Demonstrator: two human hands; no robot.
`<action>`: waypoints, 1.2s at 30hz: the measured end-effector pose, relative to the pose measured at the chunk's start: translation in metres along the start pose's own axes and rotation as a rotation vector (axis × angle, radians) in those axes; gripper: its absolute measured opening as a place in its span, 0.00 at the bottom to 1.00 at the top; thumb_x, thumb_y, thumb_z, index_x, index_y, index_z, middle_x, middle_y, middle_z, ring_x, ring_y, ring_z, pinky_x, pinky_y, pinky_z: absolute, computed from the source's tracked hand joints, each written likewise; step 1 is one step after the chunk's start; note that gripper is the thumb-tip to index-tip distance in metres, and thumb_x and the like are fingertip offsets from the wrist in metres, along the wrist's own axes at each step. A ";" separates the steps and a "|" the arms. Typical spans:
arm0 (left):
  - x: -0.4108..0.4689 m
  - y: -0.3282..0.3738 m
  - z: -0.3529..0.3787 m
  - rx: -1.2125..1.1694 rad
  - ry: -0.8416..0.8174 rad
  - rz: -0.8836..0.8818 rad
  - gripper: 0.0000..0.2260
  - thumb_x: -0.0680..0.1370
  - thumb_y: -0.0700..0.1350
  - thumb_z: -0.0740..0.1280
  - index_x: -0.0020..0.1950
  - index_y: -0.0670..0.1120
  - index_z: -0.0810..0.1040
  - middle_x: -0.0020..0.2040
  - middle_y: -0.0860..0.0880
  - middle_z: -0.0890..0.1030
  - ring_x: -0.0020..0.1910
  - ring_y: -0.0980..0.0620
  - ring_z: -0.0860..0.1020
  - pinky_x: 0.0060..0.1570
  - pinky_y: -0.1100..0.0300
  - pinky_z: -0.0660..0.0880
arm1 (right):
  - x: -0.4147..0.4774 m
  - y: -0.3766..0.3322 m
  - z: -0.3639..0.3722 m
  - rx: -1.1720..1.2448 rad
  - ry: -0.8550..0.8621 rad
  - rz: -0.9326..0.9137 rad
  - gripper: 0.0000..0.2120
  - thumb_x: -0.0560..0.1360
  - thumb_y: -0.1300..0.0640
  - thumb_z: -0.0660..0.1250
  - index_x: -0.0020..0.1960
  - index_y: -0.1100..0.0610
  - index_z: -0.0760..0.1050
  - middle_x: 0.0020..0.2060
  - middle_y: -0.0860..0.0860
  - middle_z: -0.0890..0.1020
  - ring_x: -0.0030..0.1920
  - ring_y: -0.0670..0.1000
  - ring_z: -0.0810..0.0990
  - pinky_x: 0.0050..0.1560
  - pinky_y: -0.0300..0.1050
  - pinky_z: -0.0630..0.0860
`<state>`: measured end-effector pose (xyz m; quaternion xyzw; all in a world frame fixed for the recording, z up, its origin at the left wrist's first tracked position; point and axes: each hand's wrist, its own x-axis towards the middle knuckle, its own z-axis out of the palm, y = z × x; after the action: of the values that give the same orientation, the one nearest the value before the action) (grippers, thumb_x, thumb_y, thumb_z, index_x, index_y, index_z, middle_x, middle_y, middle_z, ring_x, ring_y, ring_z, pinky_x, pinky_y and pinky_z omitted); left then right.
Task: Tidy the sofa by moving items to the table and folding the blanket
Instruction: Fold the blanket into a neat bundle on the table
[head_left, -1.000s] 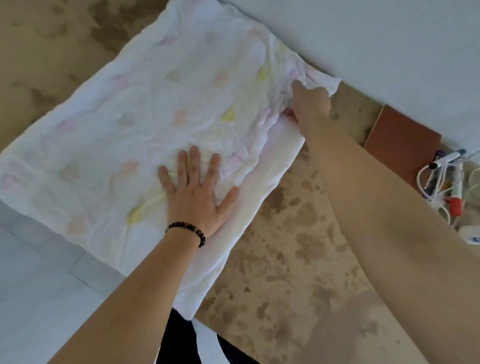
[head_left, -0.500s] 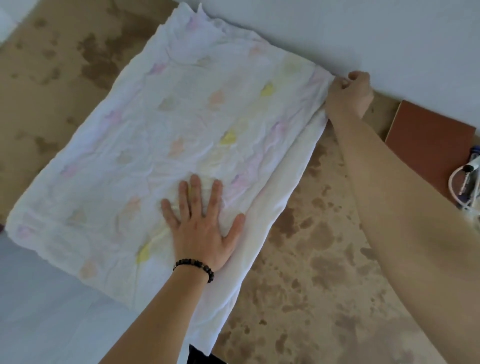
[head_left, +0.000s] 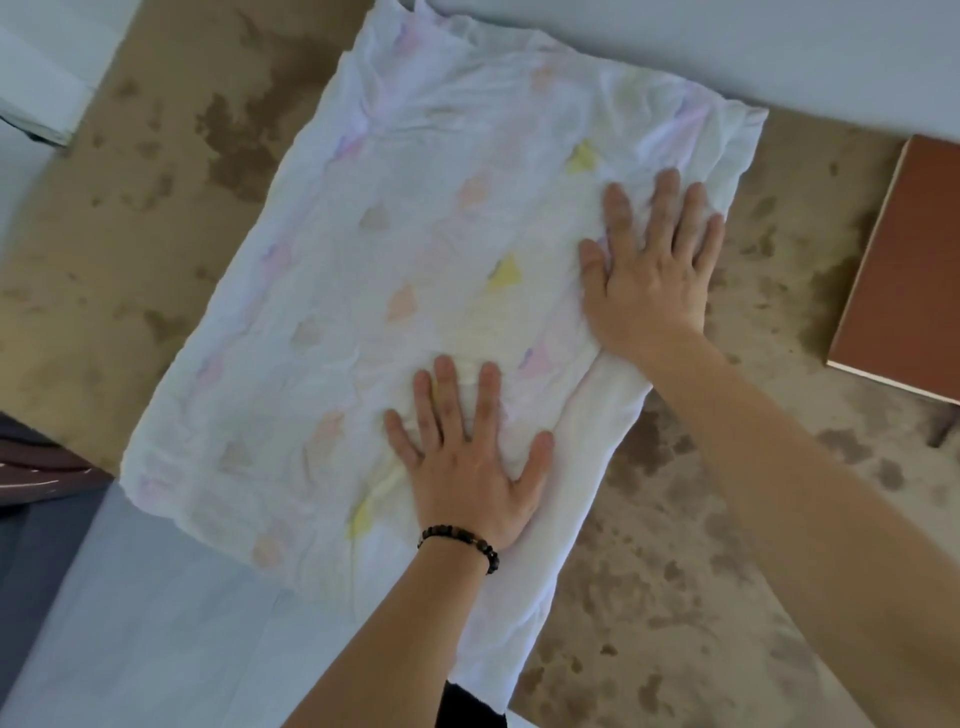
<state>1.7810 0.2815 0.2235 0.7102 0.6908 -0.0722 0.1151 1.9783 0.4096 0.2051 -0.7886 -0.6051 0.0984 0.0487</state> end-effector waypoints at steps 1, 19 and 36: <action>-0.001 -0.001 0.000 -0.005 0.003 0.006 0.36 0.75 0.71 0.47 0.80 0.56 0.50 0.81 0.45 0.44 0.79 0.42 0.42 0.72 0.33 0.44 | -0.001 -0.001 0.000 -0.010 -0.002 0.001 0.30 0.82 0.38 0.43 0.81 0.46 0.46 0.80 0.59 0.44 0.79 0.64 0.42 0.77 0.65 0.41; -0.021 -0.171 -0.053 -0.850 0.094 0.354 0.21 0.82 0.54 0.58 0.72 0.48 0.71 0.78 0.47 0.63 0.78 0.52 0.55 0.73 0.43 0.62 | -0.254 -0.143 -0.008 0.292 0.384 0.518 0.23 0.85 0.46 0.53 0.77 0.52 0.62 0.80 0.57 0.52 0.80 0.58 0.48 0.77 0.58 0.49; -0.037 -0.273 0.009 0.035 0.134 0.634 0.32 0.80 0.64 0.48 0.81 0.50 0.51 0.80 0.40 0.49 0.79 0.40 0.46 0.73 0.33 0.42 | -0.379 -0.196 0.018 0.634 0.325 1.026 0.06 0.80 0.47 0.63 0.52 0.48 0.75 0.39 0.40 0.79 0.37 0.40 0.75 0.35 0.34 0.67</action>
<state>1.5082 0.2491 0.2072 0.8951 0.4396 0.0022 0.0740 1.6950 0.0950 0.2620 -0.9307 -0.0756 0.1628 0.3187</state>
